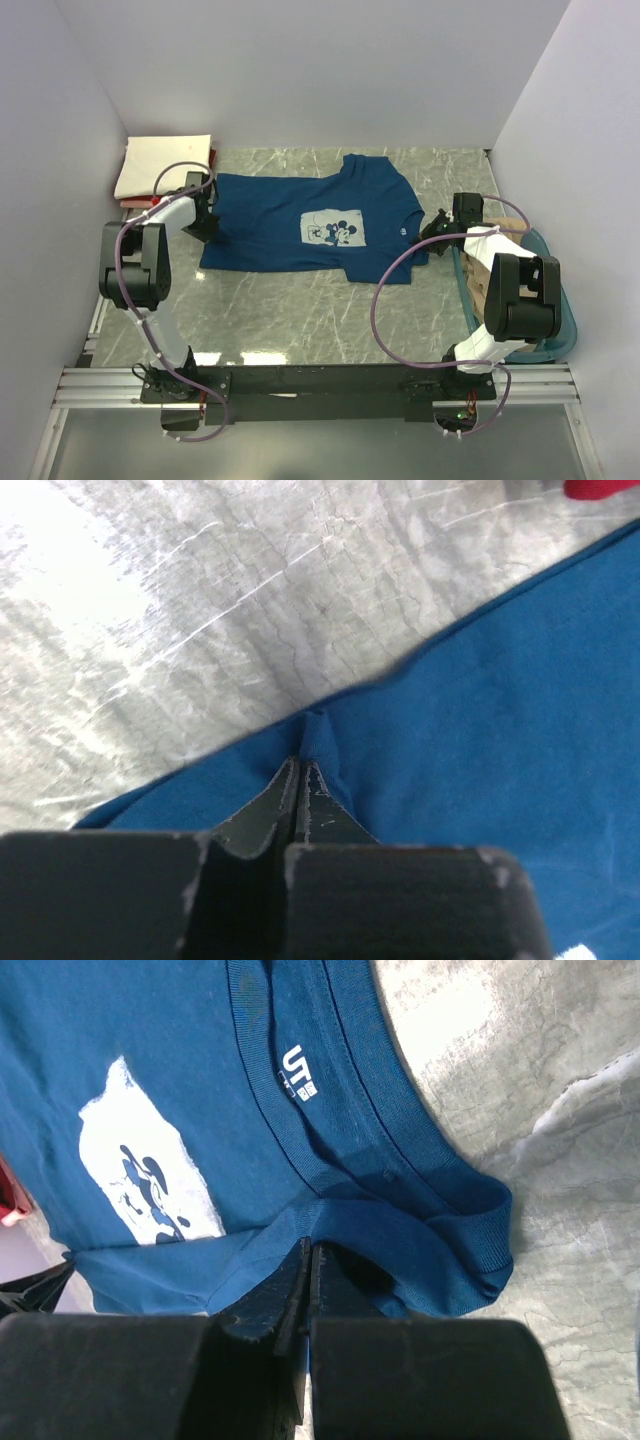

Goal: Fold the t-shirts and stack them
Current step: Flatten the tshirt out

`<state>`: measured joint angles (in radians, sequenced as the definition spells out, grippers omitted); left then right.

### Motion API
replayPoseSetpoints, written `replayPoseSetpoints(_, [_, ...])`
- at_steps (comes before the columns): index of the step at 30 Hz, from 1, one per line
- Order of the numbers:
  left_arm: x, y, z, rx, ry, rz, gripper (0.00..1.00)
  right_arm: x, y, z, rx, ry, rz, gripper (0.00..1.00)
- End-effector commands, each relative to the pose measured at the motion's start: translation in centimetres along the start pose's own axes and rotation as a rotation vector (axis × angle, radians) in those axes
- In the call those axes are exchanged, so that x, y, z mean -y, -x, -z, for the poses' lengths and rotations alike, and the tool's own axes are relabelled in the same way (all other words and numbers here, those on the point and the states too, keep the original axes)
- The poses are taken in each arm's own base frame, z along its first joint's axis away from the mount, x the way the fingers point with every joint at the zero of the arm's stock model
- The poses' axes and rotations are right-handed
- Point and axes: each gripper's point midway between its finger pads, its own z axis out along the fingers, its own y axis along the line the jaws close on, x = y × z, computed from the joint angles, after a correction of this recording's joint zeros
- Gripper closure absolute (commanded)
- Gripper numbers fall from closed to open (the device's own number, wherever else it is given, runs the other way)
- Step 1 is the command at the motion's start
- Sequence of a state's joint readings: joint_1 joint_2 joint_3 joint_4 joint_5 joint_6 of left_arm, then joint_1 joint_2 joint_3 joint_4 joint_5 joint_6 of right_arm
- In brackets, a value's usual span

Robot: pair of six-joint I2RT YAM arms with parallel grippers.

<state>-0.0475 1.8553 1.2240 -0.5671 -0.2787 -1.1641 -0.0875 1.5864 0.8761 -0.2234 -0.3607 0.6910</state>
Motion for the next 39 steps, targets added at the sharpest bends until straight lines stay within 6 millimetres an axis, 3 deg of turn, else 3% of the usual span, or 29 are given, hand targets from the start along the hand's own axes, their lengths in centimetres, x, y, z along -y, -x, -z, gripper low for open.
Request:
replayPoseSetpoints(1, [1.7, 2.4, 3.8, 0.065, -0.079, -0.008, 0.99, -0.9, 0.3, 0.4, 0.021, 0.028, 0.013, 1.0])
replayPoseSetpoints(6, [1.7, 3.3, 6.5, 0.094, -0.13, -0.018, 0.99, -0.9, 0.3, 0.9, 0.036, 0.029, 0.017, 1.0])
replayPoseSetpoints(13, [0.5, 2.5, 8.3, 0.076, -0.194, -0.02, 0.99, -0.3, -0.6, 2.1, 0.043, 0.02, 0.031, 1.0])
replayPoseSetpoints(17, [-1.5, 1.2, 8.7, 0.052, -0.213, -0.037, 0.99, 0.2, -1.7, 3.7, 0.055, 0.016, 0.048, 1.0])
replayPoseSetpoints(24, [-4.1, 0.7, 11.0, 0.069, -0.286, -0.037, 0.99, 0.9, -3.6, 6.8, 0.062, 0.016, 0.087, 1.0])
replayPoseSetpoints(28, [-6.3, -0.2, 11.1, 0.062, -0.302, -0.04, 0.99, 1.6, -5.2, 9.2, 0.066, 0.009, 0.106, 1.0])
replayPoseSetpoints(32, [-7.5, -0.5, 12.3, 0.073, -0.347, -0.042, 0.99, 2.3, -5.2, 11.4, 0.13, -0.029, 0.124, 1.0])
replayPoseSetpoints(35, [-8.1, -0.5, 12.1, 0.092, -0.355, -0.043, 0.99, 2.6, -4.6, 11.6, 0.181, -0.043, 0.113, 0.98])
replayPoseSetpoints(39, [-7.4, -1.0, 10.6, 0.042, -0.362, -0.019, 0.99, 1.8, -2.9, 9.8, 0.165, -0.046, 0.092, 0.89])
